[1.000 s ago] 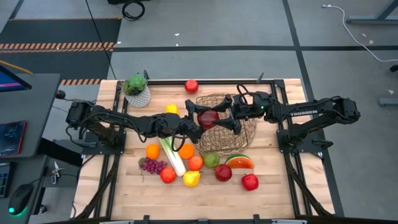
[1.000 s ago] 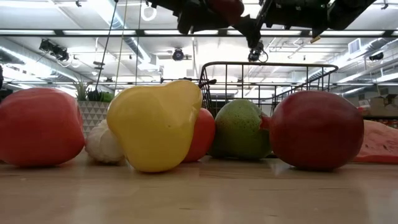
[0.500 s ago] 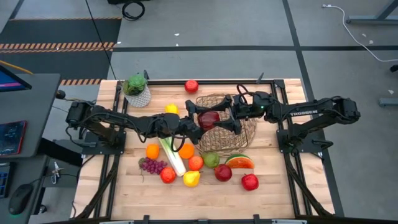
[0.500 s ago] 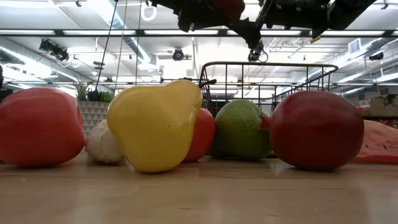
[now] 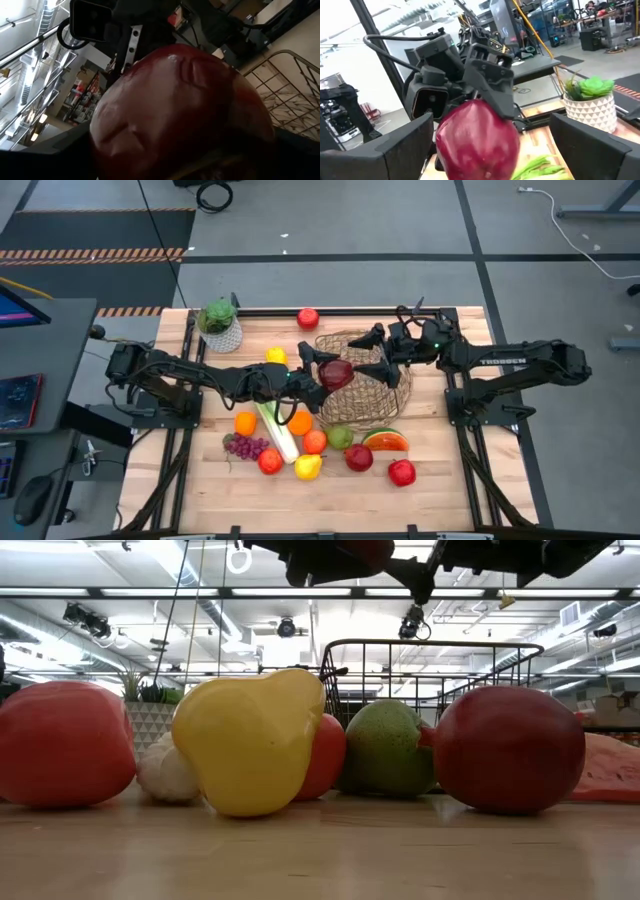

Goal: Build produce basket
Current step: Put the dark red apple into the brown wire basket

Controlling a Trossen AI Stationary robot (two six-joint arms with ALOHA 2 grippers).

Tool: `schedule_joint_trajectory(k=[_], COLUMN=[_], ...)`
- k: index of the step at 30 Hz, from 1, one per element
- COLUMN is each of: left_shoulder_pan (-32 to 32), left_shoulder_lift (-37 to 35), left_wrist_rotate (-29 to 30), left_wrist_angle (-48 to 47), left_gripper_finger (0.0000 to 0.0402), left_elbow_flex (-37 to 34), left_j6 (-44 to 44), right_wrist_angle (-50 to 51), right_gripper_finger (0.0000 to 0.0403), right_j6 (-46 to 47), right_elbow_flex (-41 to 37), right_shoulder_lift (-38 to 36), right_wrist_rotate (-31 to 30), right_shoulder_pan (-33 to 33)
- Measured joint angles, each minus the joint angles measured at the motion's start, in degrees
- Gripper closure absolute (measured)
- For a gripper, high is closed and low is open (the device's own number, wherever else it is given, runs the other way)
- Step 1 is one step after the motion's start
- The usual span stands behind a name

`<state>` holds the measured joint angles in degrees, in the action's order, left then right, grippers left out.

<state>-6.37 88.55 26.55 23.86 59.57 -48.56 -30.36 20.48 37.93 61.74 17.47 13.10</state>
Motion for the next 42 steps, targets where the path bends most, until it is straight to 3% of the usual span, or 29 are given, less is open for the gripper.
schedule_joint_trajectory(k=[17,24,29,35,42], left_shoulder_pan=[0.0,0.0,0.2,0.8,0.8], left_shoulder_lift=[0.0,0.0,0.0,-0.5,-6.7], left_wrist_rotate=[0.8,0.8,0.8,0.8,0.6], left_wrist_angle=[-0.1,-0.1,-0.5,-2.4,-6.0], left_gripper_finger=[0.0002,0.0002,0.0002,0.0002,0.0002], left_elbow_flex=[0.0,0.0,0.0,0.0,0.1], left_j6=[0.0,1.9,8.1,15.2,21.3], right_wrist_angle=[25.7,27.6,27.9,28.7,32.3], right_gripper_finger=[0.0003,0.0003,0.0003,0.0003,0.0003], right_j6=[-4.0,-4.1,-3.8,-2.7,-2.6], right_elbow_flex=[0.0,-0.6,-2.3,-2.3,-2.3], right_shoulder_lift=[-14.9,-16.4,-16.4,-17.1,-20.9], right_wrist_rotate=[-0.1,-4.1,-9.0,-9.3,-9.0], right_shoulder_pan=[5.2,3.3,1.5,1.5,1.5])
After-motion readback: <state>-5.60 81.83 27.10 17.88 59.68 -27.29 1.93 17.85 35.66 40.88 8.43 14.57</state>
